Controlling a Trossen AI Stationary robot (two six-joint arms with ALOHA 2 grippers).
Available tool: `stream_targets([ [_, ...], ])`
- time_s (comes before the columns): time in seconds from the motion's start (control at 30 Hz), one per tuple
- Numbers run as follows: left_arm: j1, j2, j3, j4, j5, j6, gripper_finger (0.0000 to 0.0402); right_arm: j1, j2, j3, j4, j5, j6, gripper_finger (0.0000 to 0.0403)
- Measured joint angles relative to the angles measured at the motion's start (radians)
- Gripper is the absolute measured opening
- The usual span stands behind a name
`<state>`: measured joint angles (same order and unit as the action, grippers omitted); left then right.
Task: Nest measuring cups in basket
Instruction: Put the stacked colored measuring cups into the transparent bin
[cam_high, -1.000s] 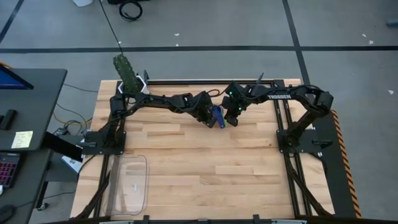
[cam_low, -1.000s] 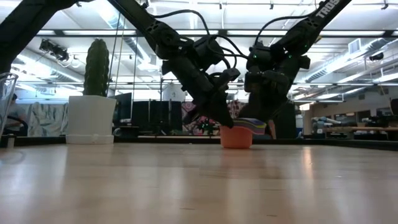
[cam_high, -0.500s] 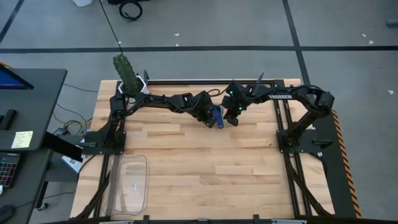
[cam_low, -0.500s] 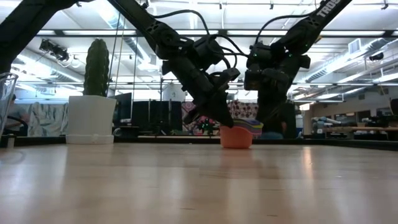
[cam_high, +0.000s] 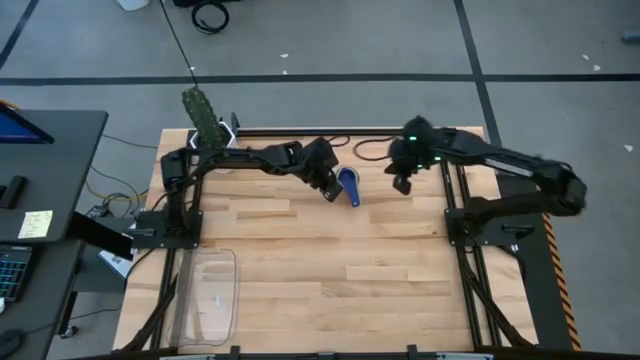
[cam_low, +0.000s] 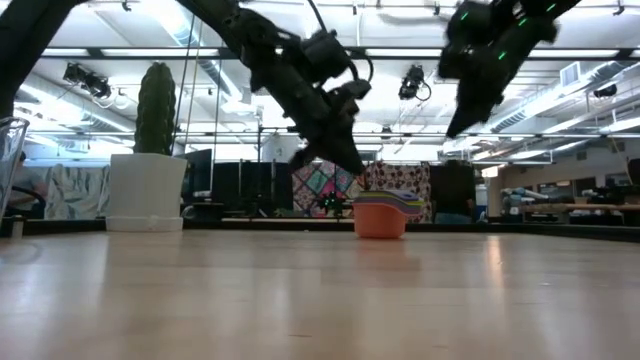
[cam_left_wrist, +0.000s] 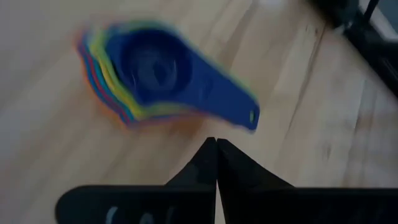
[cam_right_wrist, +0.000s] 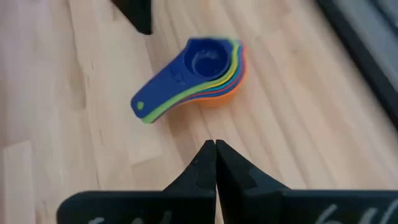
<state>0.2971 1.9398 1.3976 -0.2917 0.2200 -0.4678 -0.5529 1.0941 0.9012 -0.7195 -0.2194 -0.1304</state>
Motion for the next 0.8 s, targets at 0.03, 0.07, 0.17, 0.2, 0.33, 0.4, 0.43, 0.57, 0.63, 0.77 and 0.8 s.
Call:
stream_targets([
  [0.03, 0.001, -0.014, 0.001, -0.002, -0.008, 0.010, 0.0006, 0.000, -0.041, 0.000, -0.017, 0.009, 0.004, 0.0003],
  [0.07, 0.004, -0.027, 0.001, -0.032, -0.015, 0.022, 0.0006, 0.000, -0.081, 0.000, -0.035, 0.016, 0.006, 0.0003],
  [0.17, 0.008, -0.058, 0.000, -0.073, -0.038, 0.061, 0.0006, 0.004, -0.187, 0.000, -0.076, 0.014, 0.007, 0.0003],
  [0.2, 0.008, -0.065, 0.000, -0.072, -0.049, 0.073, 0.0007, 0.006, -0.219, -0.002, -0.084, 0.012, 0.007, 0.0003],
  [0.33, 0.008, -0.076, 0.001, -0.088, -0.052, 0.106, 0.0007, 0.013, -0.333, -0.045, -0.099, -0.025, 0.014, 0.0003],
  [0.4, 0.008, -0.077, 0.001, -0.092, -0.051, 0.113, 0.0007, 0.016, -0.381, -0.079, -0.100, -0.046, 0.037, 0.0003],
  [0.43, 0.008, -0.078, 0.001, -0.092, -0.049, 0.114, 0.0007, 0.016, -0.405, -0.097, -0.100, -0.050, 0.053, 0.0003],
  [0.57, 0.009, -0.079, 0.001, -0.101, -0.033, 0.114, 0.0008, 0.017, -0.481, -0.175, -0.085, -0.068, 0.082, 0.0003],
  [0.63, 0.009, -0.079, 0.001, -0.101, -0.031, 0.114, 0.0008, 0.017, -0.507, -0.200, -0.073, -0.063, 0.081, 0.0003],
  [0.77, 0.009, -0.079, 0.001, -0.102, -0.013, 0.115, 0.0008, 0.017, -0.509, -0.190, -0.036, -0.068, 0.068, 0.0003],
  [0.8, 0.009, -0.079, 0.001, -0.103, -0.013, 0.115, 0.0008, 0.017, -0.509, -0.190, -0.036, -0.069, 0.063, 0.0003],
])
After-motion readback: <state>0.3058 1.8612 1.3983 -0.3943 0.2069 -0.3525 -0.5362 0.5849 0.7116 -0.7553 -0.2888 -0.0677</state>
